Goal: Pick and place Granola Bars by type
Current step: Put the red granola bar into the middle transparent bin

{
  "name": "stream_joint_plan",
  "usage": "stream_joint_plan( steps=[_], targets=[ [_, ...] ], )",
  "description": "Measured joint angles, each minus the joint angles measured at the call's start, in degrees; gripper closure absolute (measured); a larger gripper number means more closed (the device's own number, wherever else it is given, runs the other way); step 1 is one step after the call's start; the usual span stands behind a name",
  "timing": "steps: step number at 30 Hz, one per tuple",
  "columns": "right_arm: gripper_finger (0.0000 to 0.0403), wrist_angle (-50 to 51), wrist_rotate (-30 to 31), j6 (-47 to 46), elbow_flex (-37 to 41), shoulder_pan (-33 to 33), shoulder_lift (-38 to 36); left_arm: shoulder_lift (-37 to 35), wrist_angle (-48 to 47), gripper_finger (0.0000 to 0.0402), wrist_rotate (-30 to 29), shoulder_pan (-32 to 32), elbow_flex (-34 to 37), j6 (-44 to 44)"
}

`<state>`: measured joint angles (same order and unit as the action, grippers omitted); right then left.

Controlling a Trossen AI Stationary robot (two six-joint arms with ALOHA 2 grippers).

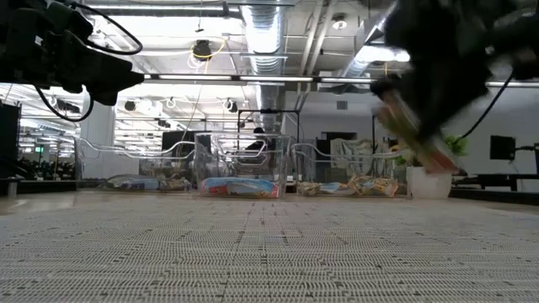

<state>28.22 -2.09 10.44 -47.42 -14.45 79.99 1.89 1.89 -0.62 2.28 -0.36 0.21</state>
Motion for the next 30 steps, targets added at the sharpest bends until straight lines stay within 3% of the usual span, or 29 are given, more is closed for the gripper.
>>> stream_joint_plan(
  steps=[15, 23, 30],
  targets=[
    [0.0356, -35.6, -1.2, -14.6, -2.7, 8.8, -8.7, 0.0, 0.0, 0.0216, 0.0, 0.0, 0.0, 0.0],
    [0.0356, -36.9, -1.0, -14.6, -2.7, 13.1, -7.0, 0.0, 0.0, 0.0216, 0.0, 0.0, 0.0, 0.0],
    [0.0356, -37.3, -0.8, -14.5, -9.5, 20.1, 3.3, 0.0, 0.0, 0.0216, 0.0, 0.0, 0.0, 0.0]
  ],
)
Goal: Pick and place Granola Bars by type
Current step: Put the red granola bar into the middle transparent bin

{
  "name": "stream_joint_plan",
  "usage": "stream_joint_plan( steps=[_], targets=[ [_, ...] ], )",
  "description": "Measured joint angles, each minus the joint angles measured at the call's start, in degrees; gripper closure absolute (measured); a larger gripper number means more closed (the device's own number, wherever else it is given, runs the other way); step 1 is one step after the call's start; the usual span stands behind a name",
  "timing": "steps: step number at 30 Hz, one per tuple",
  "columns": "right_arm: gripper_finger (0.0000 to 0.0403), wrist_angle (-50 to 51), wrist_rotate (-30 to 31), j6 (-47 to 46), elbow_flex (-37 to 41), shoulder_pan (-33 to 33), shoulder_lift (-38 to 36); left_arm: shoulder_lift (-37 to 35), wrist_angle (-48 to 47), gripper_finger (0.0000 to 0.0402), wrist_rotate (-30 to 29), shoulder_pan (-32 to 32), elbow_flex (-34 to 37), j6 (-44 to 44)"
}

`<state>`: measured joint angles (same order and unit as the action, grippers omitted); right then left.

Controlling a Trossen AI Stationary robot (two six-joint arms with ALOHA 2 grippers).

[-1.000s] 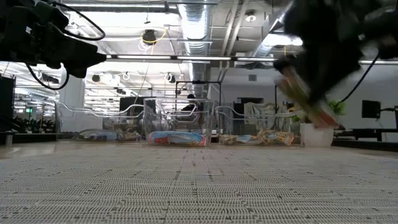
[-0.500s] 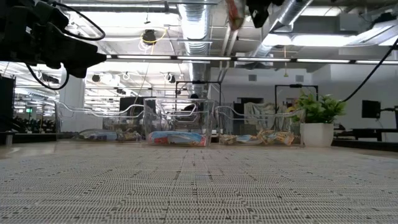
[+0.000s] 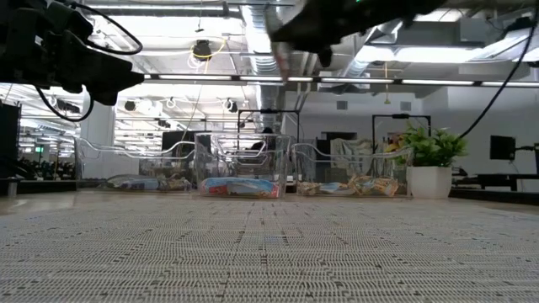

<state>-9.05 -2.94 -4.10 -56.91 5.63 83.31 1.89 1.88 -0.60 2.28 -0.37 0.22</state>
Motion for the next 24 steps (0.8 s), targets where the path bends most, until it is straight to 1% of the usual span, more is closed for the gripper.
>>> stream_joint_plan(
  steps=[4, 7, 14, 19, 22, 24],
  targets=[
    [0.0356, 4.9, 0.0, 0.1, -8.4, 4.4, 8.2, 0.0, 0.0, 0.0216, -0.1, 0.0, 0.0, 0.0],
    [0.0356, 11.1, 0.0, 0.1, -16.3, 7.0, 14.6, 0.0, 0.0, 0.0216, -0.1, 0.0, 0.0, 0.0],
    [0.0356, 32.3, 0.0, 0.2, -37.4, 10.3, 29.1, 0.0, 0.0, 0.0216, -0.1, 0.0, 0.0, 0.0],
    [0.0356, 47.3, 0.2, 1.0, -50.7, 11.0, 36.6, 0.0, 0.0, 0.0216, -0.1, 0.0, 0.0, 0.0],
    [0.0356, 54.6, 0.3, 2.8, -56.3, 11.1, 40.3, 0.0, 0.0, 0.0216, -0.1, 0.0, 0.0, 0.0],
    [0.0356, 56.8, 0.3, 3.1, -58.6, 11.4, 41.5, 0.0, 0.0, 0.0216, -0.1, 0.0, 0.0, 0.0]
  ],
)
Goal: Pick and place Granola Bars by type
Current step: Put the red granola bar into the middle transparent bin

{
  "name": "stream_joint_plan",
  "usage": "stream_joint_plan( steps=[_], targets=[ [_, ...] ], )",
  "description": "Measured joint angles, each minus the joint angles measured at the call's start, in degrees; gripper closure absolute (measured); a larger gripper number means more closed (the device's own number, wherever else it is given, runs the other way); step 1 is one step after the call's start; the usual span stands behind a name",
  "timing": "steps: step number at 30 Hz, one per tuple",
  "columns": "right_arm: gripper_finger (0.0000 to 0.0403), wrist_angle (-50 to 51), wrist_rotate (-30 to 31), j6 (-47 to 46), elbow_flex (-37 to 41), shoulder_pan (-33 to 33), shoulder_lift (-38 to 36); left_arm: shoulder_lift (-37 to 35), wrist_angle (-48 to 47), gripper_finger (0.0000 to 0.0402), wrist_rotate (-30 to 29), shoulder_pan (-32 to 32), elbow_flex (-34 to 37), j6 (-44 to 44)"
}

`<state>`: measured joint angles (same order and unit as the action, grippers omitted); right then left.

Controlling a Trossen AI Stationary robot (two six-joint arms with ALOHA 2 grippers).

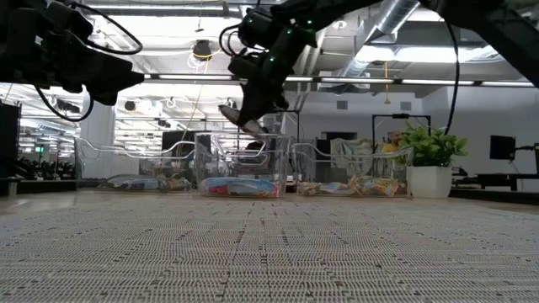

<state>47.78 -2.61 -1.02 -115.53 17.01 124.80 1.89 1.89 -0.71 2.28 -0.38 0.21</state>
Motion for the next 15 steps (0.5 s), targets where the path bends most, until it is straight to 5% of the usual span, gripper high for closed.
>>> stream_joint_plan(
  steps=[9, 15],
  targets=[
    [0.0354, 1.7, 3.4, 2.0, -1.3, 0.0, 0.6, 0.0, 0.0, 0.0216, 0.0, 0.0, 0.0, 0.0],
    [0.0307, 2.7, 4.2, 4.0, -1.3, 0.0, 0.5, 0.0, 0.0, 0.0216, 0.0, 0.0, 0.0, 0.0]
  ],
)
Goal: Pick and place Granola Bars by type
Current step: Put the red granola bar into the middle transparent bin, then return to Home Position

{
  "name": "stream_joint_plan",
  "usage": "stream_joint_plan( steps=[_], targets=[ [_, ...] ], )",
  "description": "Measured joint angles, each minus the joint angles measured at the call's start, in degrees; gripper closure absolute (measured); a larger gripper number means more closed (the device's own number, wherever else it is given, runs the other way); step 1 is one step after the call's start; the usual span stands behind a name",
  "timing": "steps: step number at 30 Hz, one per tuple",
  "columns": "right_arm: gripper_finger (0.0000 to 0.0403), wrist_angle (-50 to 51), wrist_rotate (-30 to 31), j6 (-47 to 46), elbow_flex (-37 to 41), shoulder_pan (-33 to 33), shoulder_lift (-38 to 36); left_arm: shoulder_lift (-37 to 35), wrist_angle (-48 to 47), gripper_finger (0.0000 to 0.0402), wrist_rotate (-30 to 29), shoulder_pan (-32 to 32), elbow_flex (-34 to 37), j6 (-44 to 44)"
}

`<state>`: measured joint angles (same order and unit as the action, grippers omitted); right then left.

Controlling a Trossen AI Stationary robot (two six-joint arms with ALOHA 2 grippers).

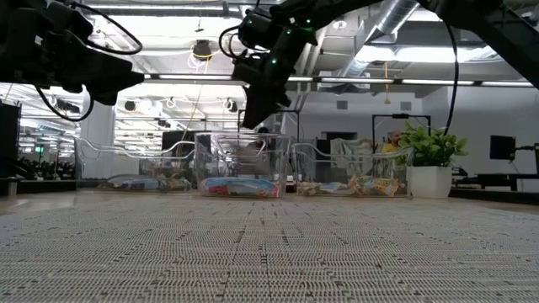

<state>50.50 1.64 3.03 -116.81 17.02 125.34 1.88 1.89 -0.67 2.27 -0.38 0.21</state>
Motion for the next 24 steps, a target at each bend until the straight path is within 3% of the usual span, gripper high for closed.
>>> stream_joint_plan(
  steps=[8, 16, 20, 24],
  targets=[
    [0.0229, 0.7, -0.2, 0.0, 0.0, -0.1, 0.0, 0.0, 0.0, 0.0216, 0.0, 0.0, 0.0, 0.0],
    [0.0201, -2.4, -3.5, 0.5, 2.9, -0.4, -6.5, 0.0, 0.0, 0.0216, 0.0, 0.0, 0.0, 0.0],
    [0.0200, -11.3, -3.5, 0.1, 14.2, -1.5, -14.5, 0.0, 0.0, 0.0216, 0.0, 0.0, 0.0, 0.0],
    [0.0203, -25.1, -3.7, -2.0, 32.7, -3.3, -26.4, 0.0, 0.0, 0.0216, 0.0, 0.0, 0.0, 0.0]
  ],
)
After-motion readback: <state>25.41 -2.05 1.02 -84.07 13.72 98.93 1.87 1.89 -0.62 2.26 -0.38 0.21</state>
